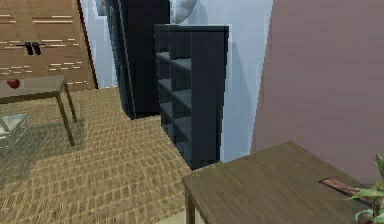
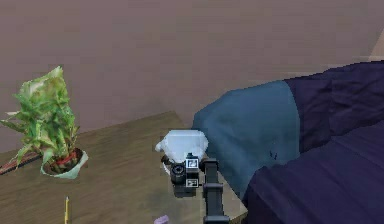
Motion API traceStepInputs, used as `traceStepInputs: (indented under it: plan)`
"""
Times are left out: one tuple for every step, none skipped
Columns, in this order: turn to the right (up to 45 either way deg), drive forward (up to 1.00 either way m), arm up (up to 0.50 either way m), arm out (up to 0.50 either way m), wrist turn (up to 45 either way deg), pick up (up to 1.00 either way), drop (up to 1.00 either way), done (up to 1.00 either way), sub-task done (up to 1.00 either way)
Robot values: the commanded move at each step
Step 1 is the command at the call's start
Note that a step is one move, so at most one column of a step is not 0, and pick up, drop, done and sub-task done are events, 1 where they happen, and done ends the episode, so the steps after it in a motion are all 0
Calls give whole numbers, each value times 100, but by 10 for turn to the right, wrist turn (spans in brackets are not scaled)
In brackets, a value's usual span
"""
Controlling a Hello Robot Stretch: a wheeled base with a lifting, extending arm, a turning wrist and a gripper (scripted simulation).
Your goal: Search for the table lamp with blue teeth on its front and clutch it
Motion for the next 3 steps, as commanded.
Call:
traceStepInputs:
  plan:
    - [0, 0, 0, 0, 0, 100, 0, 0, 0]
    - [0, 0, 10, 0, 0, 0, 0, 0, 0]
    - [0, 0, 0, 0, 0, 0, 0, 100, 0]
